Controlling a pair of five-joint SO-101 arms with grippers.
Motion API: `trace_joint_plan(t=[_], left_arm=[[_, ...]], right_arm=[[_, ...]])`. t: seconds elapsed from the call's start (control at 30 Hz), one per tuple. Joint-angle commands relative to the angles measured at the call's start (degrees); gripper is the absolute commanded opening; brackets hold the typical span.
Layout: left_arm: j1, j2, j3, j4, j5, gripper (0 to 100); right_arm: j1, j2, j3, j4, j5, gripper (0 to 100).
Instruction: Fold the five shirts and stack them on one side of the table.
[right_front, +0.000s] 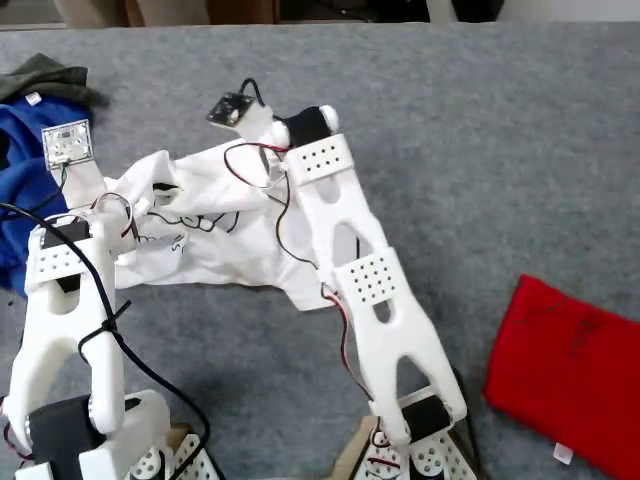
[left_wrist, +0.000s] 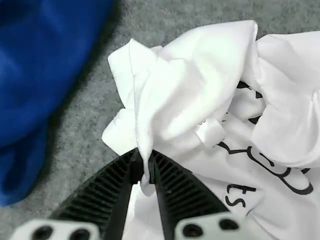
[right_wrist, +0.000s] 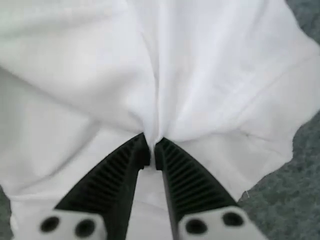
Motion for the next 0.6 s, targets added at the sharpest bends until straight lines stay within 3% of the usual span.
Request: trace_joint_plan(t=[0.0,0.37,0.57], left_arm=[[0.35,-1.36,-0.62,0.35,-0.35,2],[-0.97,-1.27,-1.85,0.62,-0.35,2],[-0.97,-1.27,-1.85,0.7,-0.35,2]], right_arm=[[1.71,-8.4,5.76,1.14,1.14,0.3],[3.65,-28.18,47.69,-2.2,4.13,0.4],[7.16,-37.14,59.82,-9.23,4.66,1.5]])
